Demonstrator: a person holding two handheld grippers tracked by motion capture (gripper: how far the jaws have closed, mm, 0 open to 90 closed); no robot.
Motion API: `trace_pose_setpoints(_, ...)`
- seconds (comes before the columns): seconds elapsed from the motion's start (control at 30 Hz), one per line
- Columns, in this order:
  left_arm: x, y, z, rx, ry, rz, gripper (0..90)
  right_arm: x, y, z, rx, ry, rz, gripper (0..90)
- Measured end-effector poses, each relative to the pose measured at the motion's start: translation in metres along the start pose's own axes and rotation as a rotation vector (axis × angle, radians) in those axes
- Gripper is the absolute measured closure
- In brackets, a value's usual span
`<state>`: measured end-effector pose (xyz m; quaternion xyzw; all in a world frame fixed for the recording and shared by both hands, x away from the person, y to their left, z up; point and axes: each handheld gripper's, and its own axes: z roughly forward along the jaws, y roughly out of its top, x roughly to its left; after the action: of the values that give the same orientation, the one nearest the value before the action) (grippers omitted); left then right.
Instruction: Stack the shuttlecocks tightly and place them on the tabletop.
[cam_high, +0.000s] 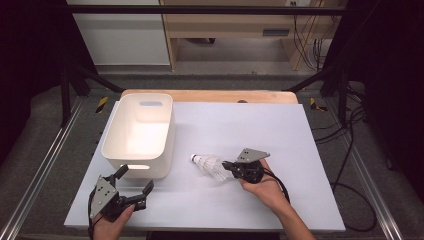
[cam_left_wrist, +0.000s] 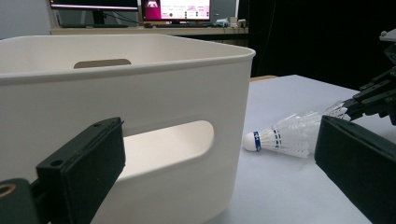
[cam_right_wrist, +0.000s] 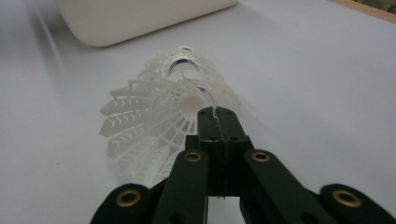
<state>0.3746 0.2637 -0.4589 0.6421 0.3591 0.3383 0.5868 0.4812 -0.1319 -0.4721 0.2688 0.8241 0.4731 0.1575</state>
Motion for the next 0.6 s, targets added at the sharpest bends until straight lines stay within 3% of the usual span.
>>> trace_pose_setpoints(0.6, -0.001, 0.0, 0.001, 0.001, -0.004, 0.004, 1.8, 0.004, 0.003, 0.011, 0.07, -0.036, -0.057, 89.3)
